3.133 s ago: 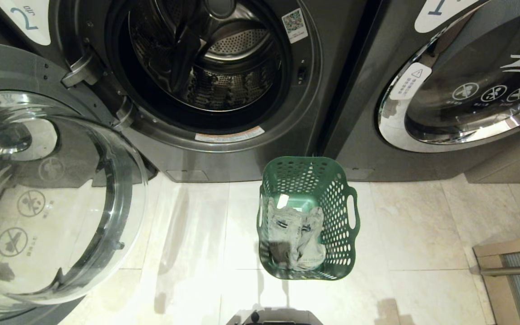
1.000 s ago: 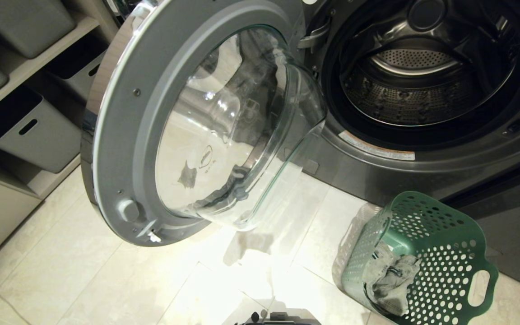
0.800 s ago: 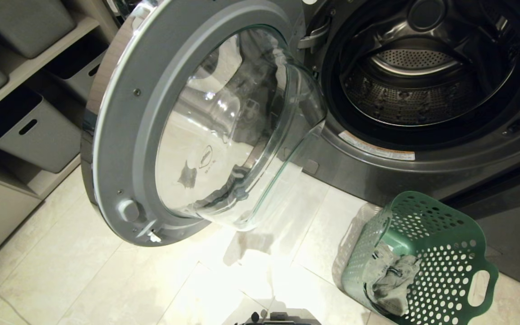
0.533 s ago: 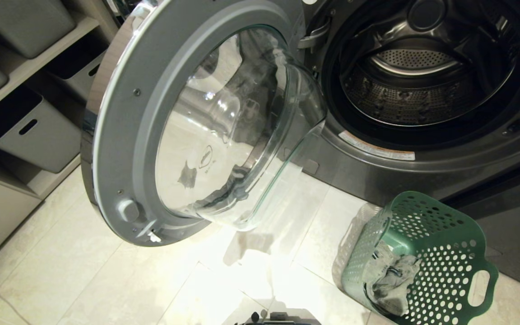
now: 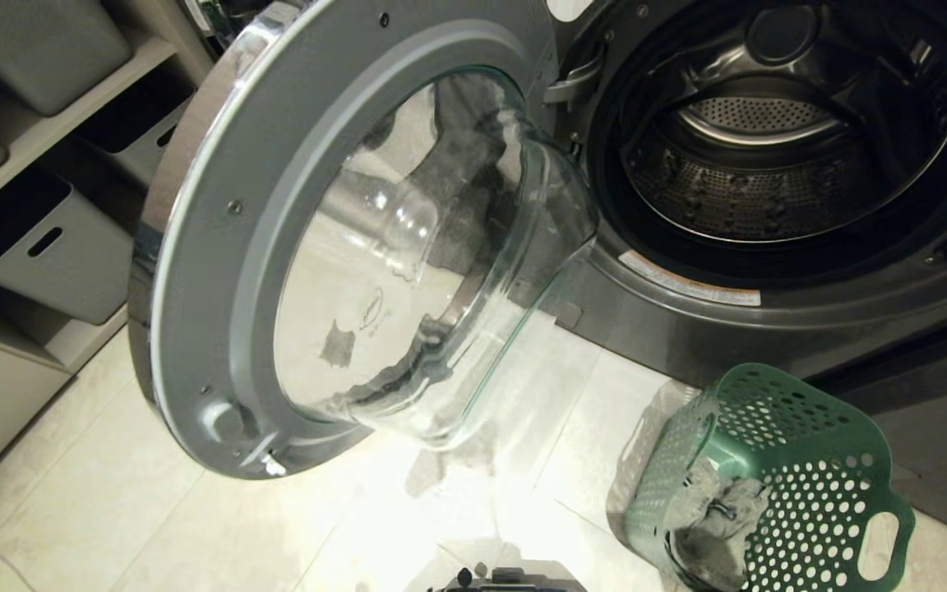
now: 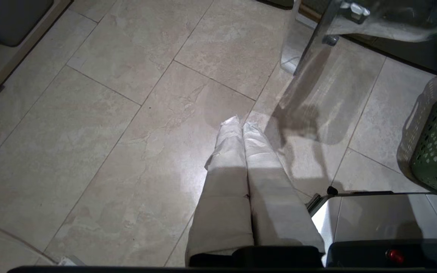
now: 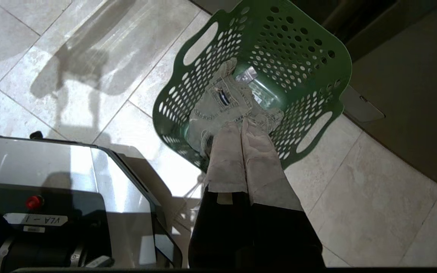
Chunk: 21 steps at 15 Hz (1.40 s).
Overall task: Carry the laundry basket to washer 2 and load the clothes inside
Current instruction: Place the clothes into the washing machine
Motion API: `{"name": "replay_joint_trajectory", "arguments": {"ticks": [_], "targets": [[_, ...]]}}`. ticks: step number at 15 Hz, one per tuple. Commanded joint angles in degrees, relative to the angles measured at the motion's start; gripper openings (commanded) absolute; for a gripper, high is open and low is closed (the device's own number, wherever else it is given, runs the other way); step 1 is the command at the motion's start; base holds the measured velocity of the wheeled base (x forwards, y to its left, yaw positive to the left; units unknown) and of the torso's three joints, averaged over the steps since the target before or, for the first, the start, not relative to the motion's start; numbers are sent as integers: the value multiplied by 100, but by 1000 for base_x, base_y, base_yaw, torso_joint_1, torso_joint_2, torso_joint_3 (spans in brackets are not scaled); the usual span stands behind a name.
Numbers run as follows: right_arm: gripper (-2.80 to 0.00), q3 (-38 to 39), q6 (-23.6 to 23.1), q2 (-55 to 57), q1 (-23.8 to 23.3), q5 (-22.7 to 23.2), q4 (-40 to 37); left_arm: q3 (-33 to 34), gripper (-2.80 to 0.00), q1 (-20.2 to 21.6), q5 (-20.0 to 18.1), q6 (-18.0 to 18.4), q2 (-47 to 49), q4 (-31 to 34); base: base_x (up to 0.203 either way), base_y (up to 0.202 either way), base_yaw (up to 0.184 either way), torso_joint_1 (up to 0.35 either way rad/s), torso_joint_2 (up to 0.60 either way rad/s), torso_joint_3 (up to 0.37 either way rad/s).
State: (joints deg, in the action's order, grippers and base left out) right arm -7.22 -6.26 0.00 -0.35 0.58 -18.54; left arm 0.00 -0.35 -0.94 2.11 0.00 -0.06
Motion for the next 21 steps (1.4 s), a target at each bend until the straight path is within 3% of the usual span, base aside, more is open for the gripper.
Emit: {"name": "replay_joint_trajectory", "arguments": {"ticks": [1,4,11,14,17,21], "targets": [[-280,1,-6,9,0,3,-9,9,-280,0,-3,0,9,-3,203,0,0,11,-1,-1],[-280,1,-6,9,0,3,-9,9,-280,0,-3,0,9,6,172,0,-2,6,1,2],[-280,1,-25,9,0,17,-9,9,-280,0,23,-188,9,1,0,0,0,0,0,0],[-280,-151,210,17,0,-6,-10,9,-280,0,94,-308,9,-3,0,0,0,0,0,0],[-280,-1275,315,410,0,-111,-103,9,-280,0,94,-308,9,-3,0,0,0,0,0,0],[-280,-2962,861,2718,1,-255,-1009,9,-280,0,94,-315,9,-3,0,0,0,0,0,0]]}}
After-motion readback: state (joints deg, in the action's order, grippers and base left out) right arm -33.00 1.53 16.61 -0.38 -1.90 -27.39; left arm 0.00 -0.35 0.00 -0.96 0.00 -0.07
